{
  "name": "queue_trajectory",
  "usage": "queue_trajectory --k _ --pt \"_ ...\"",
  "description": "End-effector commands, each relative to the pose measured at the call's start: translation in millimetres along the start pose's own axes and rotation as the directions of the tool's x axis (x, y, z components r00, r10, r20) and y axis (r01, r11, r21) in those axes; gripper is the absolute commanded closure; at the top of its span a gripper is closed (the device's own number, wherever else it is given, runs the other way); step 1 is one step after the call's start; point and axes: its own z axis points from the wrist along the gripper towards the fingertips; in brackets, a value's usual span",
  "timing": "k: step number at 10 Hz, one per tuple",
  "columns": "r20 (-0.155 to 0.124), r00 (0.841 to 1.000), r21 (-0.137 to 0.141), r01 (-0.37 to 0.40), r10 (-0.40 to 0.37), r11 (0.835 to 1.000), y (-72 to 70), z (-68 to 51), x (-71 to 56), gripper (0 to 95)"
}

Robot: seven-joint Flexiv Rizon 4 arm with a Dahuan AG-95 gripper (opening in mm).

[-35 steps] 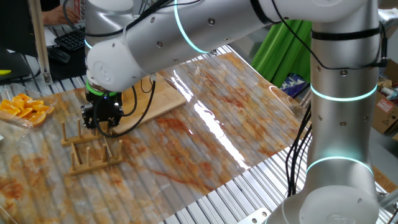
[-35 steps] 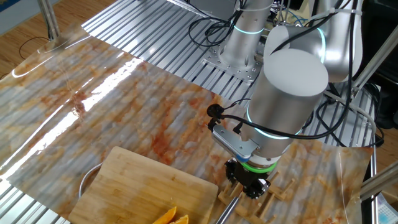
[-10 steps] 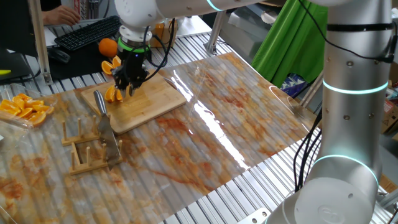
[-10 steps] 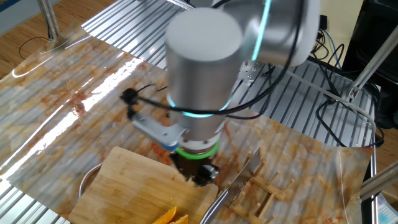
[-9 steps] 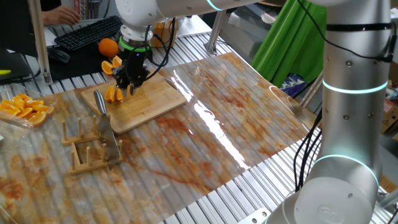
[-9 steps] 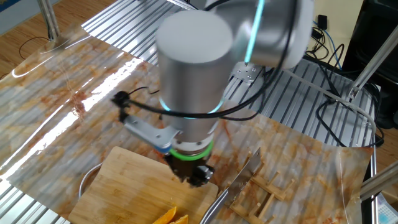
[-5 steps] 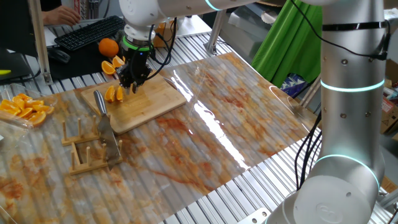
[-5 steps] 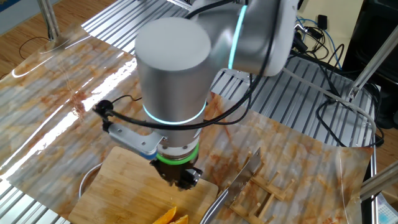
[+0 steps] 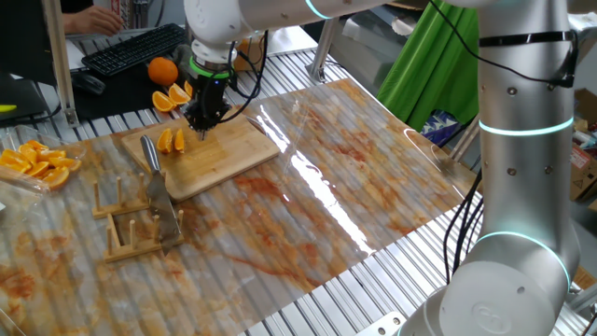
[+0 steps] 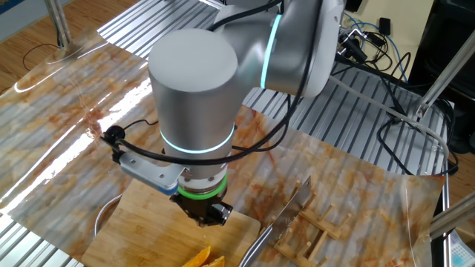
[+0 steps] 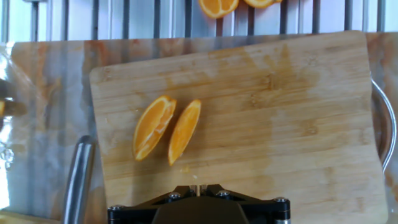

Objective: Chop the orange

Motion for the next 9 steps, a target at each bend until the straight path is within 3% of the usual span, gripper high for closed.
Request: queue_trajectory --k 1,9 --pt "-0.006 1.000 -0.002 0.000 0.000 1.000 -2.4 0.9 -3.2 95.0" --pt "-0.024 1.000 0.009 -0.013 0.013 1.000 -7.2 2.3 -8.1 95.0"
